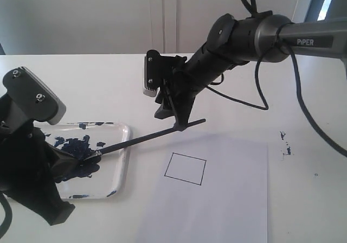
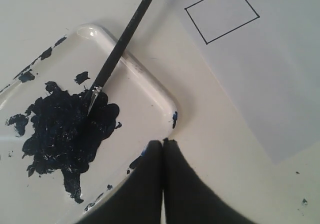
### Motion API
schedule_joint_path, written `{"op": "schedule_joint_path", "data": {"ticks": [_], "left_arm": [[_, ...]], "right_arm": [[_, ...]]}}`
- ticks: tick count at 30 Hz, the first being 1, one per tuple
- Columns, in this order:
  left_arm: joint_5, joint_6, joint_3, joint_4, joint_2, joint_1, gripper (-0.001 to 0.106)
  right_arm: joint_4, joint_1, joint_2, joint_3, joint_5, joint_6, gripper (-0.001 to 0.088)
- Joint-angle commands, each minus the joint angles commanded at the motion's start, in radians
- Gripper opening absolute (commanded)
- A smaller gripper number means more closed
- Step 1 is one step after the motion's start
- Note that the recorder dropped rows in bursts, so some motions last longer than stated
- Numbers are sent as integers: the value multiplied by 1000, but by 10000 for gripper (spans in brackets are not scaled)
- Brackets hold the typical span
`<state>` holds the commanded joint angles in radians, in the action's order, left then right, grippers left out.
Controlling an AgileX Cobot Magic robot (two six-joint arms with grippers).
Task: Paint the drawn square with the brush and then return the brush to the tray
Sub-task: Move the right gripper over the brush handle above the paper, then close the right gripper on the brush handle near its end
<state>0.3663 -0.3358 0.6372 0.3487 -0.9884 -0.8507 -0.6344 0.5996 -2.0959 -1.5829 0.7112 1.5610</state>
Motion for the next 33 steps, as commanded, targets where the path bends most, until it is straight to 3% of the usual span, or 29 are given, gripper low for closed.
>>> {"op": "schedule_joint_path", "data": {"ticks": [5,13,25,33], "left_arm": [[0,0,0,2,0,2,0],[0,0,0,8,0,2,0],[0,0,0,15,0,2,0],[0,0,0,15,0,2,0]], "right_arm": [[27,-2,3,0,2,-230,378],[65,-83,3,-62,118,-194,378],[81,-71,-26,-72,182,-172,378],[168,-37,-28,-72,196,-165,378]]}}
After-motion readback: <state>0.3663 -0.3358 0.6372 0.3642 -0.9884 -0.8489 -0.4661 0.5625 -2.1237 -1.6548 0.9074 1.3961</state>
